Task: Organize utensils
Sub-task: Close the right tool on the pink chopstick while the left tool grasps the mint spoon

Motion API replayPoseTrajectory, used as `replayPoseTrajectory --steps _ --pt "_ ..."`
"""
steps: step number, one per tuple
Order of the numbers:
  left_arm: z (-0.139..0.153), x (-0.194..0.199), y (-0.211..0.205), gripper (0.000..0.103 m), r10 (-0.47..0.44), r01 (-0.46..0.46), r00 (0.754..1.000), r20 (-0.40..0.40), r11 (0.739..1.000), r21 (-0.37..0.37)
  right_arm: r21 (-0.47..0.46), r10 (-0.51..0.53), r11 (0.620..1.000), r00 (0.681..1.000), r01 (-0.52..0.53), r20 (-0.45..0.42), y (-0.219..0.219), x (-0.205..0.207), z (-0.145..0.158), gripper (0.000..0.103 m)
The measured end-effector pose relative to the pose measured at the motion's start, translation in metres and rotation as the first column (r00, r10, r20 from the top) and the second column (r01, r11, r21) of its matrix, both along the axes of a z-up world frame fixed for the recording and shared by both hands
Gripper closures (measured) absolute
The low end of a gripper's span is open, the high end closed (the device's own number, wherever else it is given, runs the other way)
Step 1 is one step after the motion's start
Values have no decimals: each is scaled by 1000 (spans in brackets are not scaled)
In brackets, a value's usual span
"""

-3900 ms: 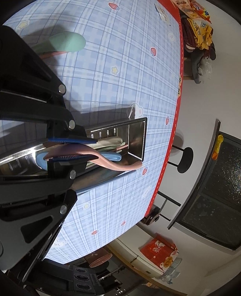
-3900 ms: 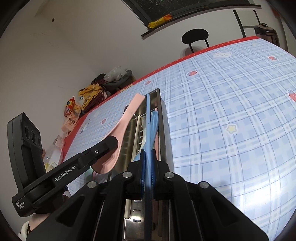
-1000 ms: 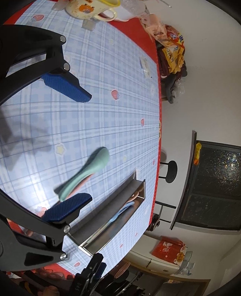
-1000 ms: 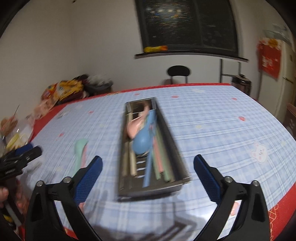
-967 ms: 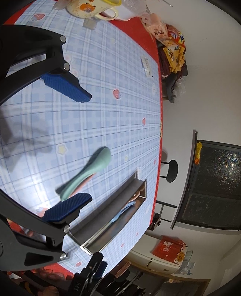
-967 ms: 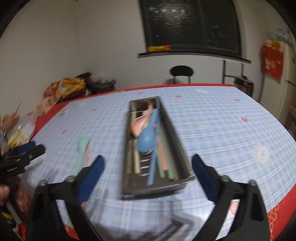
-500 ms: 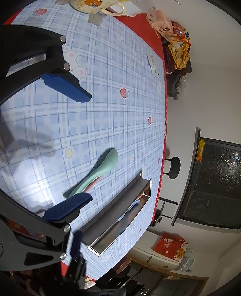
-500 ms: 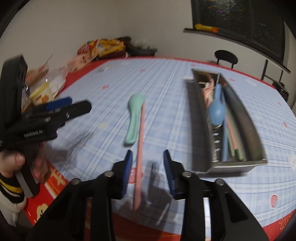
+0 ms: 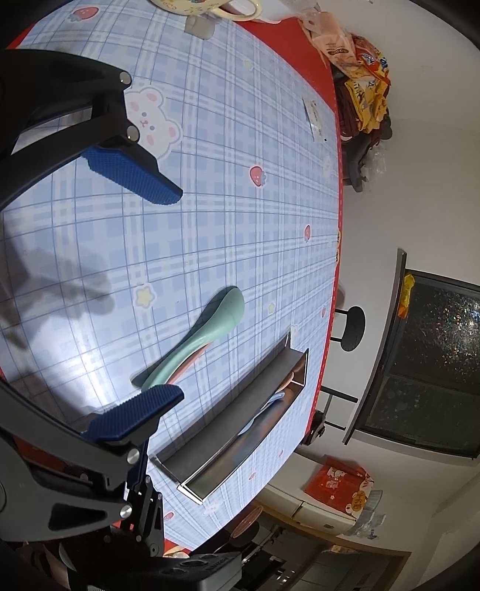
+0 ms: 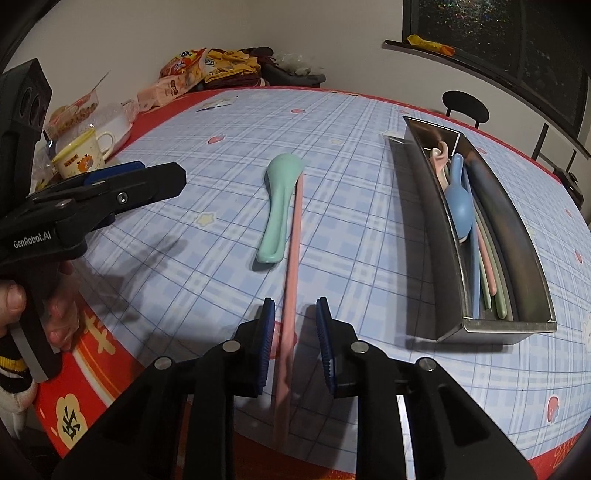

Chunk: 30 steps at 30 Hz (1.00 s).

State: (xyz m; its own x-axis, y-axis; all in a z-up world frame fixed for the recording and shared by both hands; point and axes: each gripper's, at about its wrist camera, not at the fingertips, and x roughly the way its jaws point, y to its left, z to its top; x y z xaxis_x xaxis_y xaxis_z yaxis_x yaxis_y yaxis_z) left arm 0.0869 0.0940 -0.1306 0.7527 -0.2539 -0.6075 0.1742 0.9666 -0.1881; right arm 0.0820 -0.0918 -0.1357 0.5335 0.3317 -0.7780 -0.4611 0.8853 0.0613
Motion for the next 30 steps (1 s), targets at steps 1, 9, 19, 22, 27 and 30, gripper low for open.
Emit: replayPoseTrajectory --steps 1,9,19,22,27,30 --pt "0 0 0 7 -1 1 1000 -3 1000 -1 -1 -5 1000 1000 5 1 -1 1 0 85" --pt "-2 1 2 7 4 -5 1000 -22 1000 -11 50 -48 998 999 49 -25 -13 7 -1 96" --pt "-6 18 -7 18 -1 6 995 -98 999 43 49 -75 996 997 76 -18 -16 5 -1 96" --pt "-9 30 -8 31 -25 26 990 -140 1000 5 55 -75 996 997 76 -21 -16 5 -1 96" --pt "-10 52 -18 44 -65 49 981 -184 995 -87 64 -77 995 997 78 -24 -19 5 -2 96" --pt "-12 63 -30 49 -79 61 977 -199 994 -94 65 -77 995 997 78 -24 -19 5 -2 96"
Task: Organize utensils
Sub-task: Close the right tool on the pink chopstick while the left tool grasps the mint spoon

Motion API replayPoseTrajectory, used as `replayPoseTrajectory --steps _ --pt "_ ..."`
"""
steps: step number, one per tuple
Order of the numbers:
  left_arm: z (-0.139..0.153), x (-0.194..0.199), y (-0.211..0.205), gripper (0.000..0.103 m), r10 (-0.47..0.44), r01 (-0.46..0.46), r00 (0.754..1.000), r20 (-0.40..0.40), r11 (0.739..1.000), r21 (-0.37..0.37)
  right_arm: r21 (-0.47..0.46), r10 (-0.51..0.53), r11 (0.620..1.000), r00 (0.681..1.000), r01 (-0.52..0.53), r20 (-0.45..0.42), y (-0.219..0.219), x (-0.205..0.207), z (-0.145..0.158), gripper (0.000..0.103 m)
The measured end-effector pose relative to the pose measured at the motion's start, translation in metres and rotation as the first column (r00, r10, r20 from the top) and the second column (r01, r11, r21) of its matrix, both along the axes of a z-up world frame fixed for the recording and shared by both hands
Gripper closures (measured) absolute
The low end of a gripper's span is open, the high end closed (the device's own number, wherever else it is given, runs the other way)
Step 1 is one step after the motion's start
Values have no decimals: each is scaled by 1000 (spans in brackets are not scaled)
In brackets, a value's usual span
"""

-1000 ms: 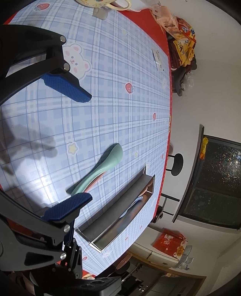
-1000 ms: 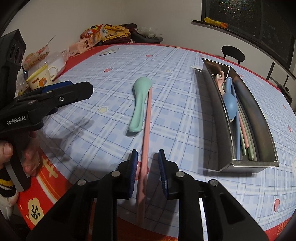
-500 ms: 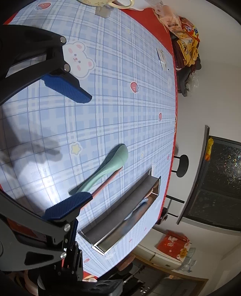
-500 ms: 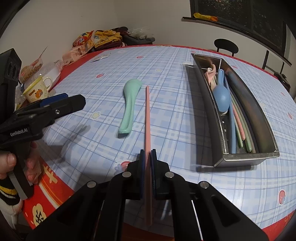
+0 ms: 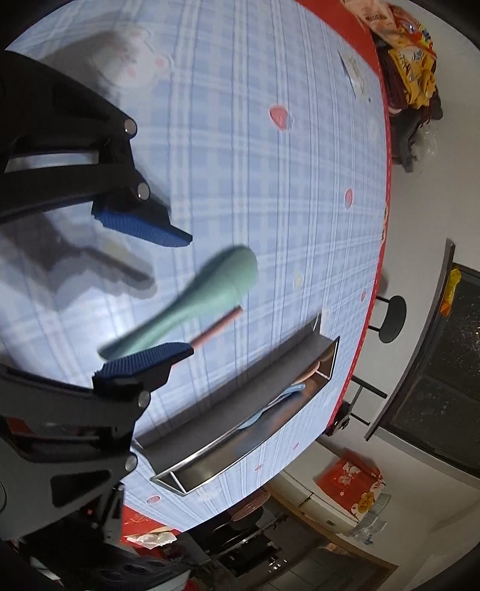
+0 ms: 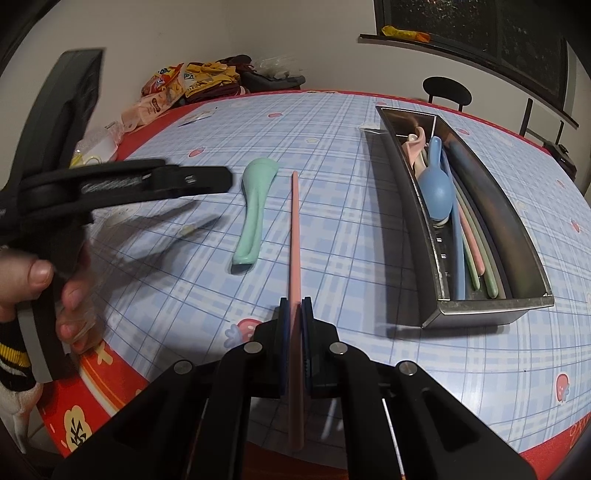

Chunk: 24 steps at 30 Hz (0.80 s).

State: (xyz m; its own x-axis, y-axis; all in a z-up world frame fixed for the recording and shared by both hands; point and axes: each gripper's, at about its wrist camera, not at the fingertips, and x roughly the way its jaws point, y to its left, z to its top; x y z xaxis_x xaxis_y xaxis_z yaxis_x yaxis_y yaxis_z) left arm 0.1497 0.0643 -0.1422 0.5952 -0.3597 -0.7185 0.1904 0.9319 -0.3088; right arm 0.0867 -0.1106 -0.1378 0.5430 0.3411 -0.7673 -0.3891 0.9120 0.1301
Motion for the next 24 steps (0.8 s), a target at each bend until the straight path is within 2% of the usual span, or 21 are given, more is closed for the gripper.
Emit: replayPoseTrajectory --steps 6,7,8,10,19,24 --pt "-7 20 -15 53 9 -8 1000 -27 999 43 11 0 1000 1000 0 -4 -1 0 0 96" --pt "-9 22 -16 58 10 -9 999 -33 999 48 12 1 1000 1000 -1 -5 -1 1 0 96" --pt "-11 24 -16 68 10 -8 999 -42 999 51 13 1 1000 1000 -1 -5 -1 1 0 96" --pt "-14 27 -16 72 11 -9 999 -51 998 57 15 1 1000 1000 -1 -6 -1 1 0 96" --pt "-15 41 -27 70 -2 7 998 -57 996 86 17 2 1000 1000 -2 -7 0 2 0 96" --pt "-16 45 -38 69 -16 21 999 -36 988 151 17 2 1000 1000 -2 -6 -1 2 0 96"
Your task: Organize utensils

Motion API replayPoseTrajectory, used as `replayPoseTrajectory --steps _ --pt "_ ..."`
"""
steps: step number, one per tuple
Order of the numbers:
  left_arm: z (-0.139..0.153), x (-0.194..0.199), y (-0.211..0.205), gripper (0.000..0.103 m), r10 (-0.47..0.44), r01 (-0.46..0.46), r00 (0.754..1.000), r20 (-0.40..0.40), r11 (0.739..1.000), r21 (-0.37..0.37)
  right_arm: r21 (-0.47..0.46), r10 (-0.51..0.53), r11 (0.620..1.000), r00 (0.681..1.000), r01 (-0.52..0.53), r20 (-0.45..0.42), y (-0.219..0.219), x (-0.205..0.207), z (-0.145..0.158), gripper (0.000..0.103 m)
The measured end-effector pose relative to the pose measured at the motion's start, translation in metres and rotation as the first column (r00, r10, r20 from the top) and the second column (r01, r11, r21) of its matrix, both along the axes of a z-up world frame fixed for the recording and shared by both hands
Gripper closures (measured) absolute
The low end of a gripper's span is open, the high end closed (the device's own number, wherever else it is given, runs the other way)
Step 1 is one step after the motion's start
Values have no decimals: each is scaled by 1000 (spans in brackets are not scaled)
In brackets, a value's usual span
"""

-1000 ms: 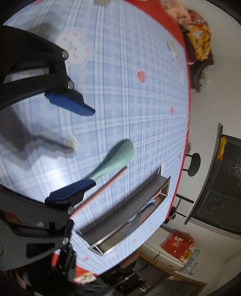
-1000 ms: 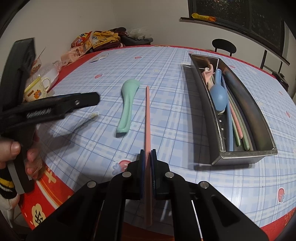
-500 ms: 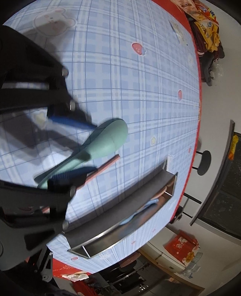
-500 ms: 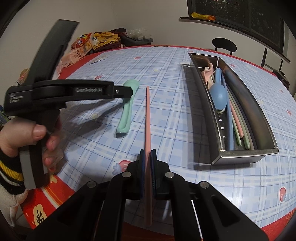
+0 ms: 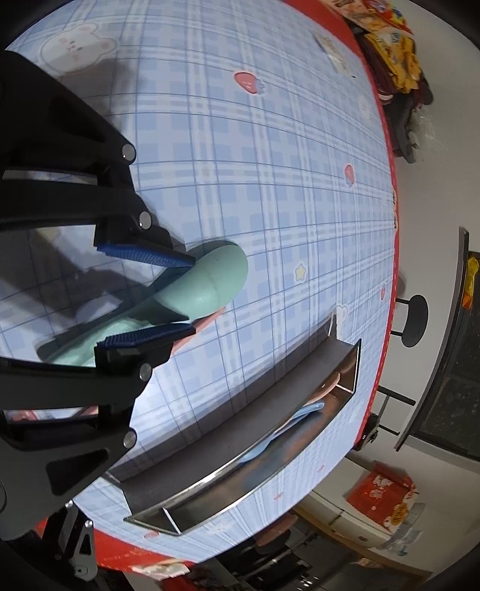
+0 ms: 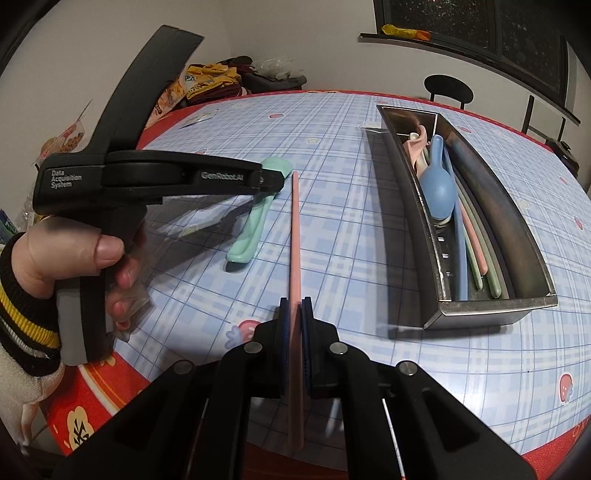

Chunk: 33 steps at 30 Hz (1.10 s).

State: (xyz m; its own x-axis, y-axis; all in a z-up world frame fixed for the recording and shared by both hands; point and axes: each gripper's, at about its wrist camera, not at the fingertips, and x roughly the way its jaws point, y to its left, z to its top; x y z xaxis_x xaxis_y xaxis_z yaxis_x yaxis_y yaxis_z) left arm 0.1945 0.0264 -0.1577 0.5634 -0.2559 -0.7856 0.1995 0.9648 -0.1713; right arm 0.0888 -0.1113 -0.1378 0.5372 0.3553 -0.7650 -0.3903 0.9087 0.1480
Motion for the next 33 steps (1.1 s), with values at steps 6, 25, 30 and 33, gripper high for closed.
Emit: replayPoseTrajectory --steps 6,25,30,33 --pt "-2 -2 -10 89 -45 45 999 9 998 32 -1 -1 1000 1000 1 1 0 0 0 96" --pt "3 -56 33 92 -71 77 996 45 986 -147 -3 3 1000 1000 -3 0 1 0 0 96" --pt "7 -72 38 92 -87 107 991 102 973 -206 -38 10 999 1000 -10 11 6 2 0 96" --pt "10 -77 39 92 -97 124 987 130 967 -220 -58 14 998 1000 -12 21 9 2 0 96"
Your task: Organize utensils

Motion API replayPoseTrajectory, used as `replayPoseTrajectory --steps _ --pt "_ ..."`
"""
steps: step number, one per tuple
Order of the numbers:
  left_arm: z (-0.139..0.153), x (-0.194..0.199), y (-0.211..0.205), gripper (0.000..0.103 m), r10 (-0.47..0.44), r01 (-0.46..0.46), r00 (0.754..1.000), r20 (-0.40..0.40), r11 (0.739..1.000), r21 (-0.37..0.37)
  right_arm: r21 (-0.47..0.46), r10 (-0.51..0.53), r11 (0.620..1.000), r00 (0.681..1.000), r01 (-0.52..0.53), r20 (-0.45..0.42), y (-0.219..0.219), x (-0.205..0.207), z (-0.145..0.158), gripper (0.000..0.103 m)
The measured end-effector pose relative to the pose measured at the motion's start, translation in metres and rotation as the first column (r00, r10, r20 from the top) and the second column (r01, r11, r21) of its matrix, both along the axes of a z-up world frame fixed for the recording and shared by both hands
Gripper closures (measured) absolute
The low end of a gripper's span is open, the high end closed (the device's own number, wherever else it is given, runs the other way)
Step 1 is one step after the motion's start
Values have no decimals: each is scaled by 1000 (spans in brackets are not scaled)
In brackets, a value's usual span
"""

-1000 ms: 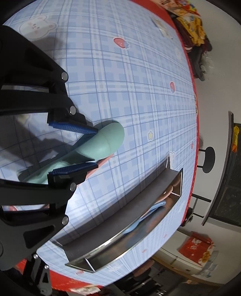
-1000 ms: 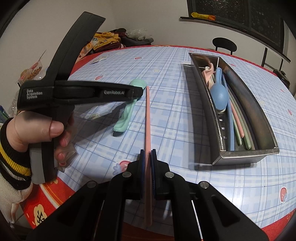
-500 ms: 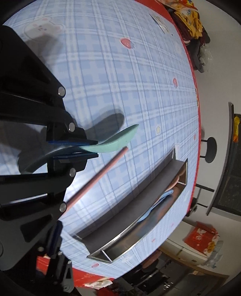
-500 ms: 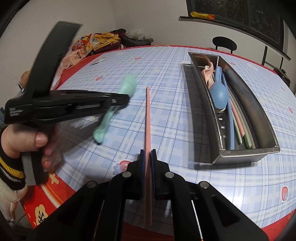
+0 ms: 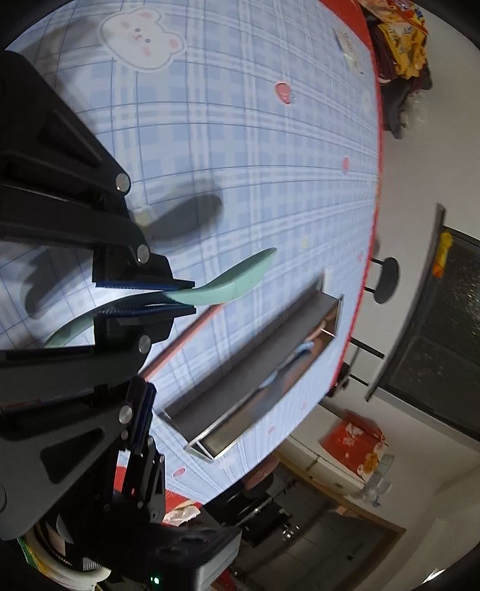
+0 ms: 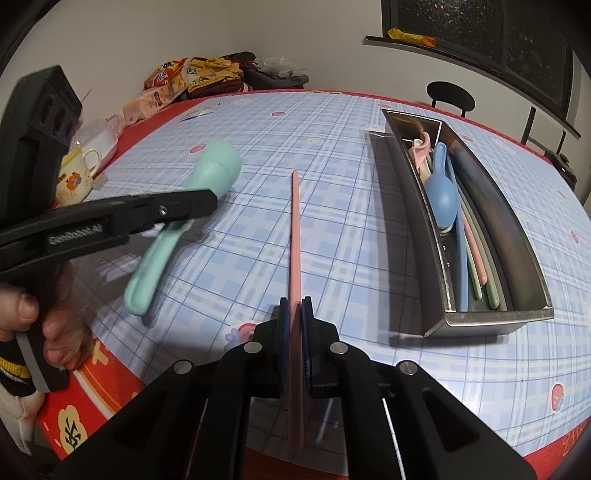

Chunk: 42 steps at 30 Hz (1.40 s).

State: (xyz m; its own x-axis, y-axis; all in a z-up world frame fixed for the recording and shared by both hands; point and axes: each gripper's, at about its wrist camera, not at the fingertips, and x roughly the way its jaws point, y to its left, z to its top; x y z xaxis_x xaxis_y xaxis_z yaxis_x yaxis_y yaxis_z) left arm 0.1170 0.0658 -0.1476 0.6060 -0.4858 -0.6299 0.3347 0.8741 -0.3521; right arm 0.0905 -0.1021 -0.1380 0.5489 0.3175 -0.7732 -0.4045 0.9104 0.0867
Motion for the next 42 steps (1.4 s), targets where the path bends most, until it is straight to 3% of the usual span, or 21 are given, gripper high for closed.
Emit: replayPoseTrajectory --steps 9,26,34,42 --pt "-1 -1 6 91 4 -4 1000 -3 1000 -30 29 -5 1000 999 4 36 -4 -6 4 96" --pt "0 1 2 92 7 -7 1000 -2 1000 -7 123 -15 992 995 3 97 -18 -13 15 96" --pt "0 1 4 94 14 -14 1000 8 1000 -13 99 -8 995 994 -2 106 -14 -16 16 96" --pt "-1 2 4 94 10 -10 1000 5 1000 -15 66 -23 998 999 19 46 -11 -8 8 95"
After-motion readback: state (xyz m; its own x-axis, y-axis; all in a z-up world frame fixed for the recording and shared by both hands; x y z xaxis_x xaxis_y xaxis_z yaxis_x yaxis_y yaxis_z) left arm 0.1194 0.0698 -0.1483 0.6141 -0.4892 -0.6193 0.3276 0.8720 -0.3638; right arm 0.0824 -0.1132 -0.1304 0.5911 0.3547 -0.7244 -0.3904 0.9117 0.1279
